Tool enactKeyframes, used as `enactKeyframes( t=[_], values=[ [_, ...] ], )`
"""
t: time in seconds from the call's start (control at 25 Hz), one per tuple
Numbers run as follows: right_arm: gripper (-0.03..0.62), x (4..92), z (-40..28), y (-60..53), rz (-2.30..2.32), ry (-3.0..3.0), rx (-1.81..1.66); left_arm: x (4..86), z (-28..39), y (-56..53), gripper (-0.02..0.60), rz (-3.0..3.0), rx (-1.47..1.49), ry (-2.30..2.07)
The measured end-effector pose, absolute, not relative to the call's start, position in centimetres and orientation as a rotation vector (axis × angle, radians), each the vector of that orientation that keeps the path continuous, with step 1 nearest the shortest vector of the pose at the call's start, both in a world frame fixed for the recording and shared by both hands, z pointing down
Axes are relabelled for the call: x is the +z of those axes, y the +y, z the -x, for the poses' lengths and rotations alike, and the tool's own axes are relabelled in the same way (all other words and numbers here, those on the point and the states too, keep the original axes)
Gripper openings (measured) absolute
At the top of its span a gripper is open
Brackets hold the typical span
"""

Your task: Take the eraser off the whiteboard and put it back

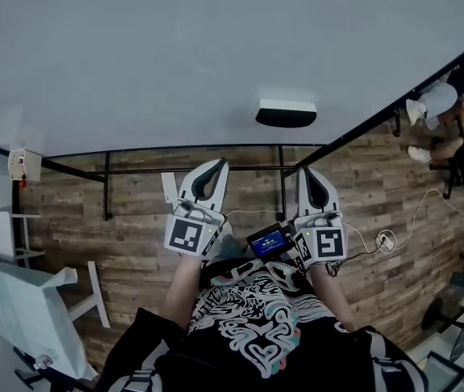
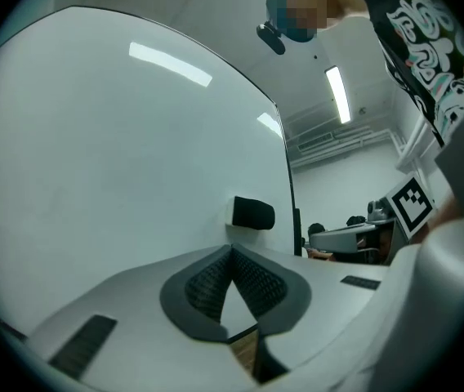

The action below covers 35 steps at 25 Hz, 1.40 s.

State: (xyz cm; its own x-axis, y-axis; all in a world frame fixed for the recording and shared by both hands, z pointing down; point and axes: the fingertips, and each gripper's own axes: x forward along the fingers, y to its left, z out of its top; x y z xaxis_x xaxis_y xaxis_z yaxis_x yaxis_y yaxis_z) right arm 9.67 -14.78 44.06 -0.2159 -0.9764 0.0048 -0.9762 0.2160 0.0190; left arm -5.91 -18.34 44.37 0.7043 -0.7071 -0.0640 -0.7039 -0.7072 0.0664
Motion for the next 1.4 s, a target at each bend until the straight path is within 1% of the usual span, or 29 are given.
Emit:
enactKeyframes(
  t=[0.16,0.32,0.6,0.84,1.12,1.4],
  values=[
    [0.029,43.9,-9.9,-13.2,-1.939,-2.571,0.094,44.5,5.4,-16.7,0.012,-2.891,-0.017,-1.269],
    [0.029,44.0,-10.3,-11.3,-1.891,-2.564,0.089,43.3,4.1,-14.3,0.012,-2.857,-0.100,-1.300],
    [0.028,42.7,-11.6,-7.9,-1.826,-2.674,0.091,42.5,1.7,-10.7,0.012,-2.859,-0.084,-1.342],
    [0.028,42.4,-13.1,-5.9,-1.830,-2.679,0.089,42.1,1.2,-9.1,0.013,-2.852,-0.035,-1.435],
    [0.028,42.9,-12.9,-5.5,-1.808,-2.641,0.064,42.3,1.3,-8.2,0.014,-2.851,0.000,-1.457],
    [0.028,42.2,-13.2,-5.6,-1.828,-2.614,0.028,41.2,1.6,-8.7,0.012,-2.844,-0.074,-1.445]
  ],
)
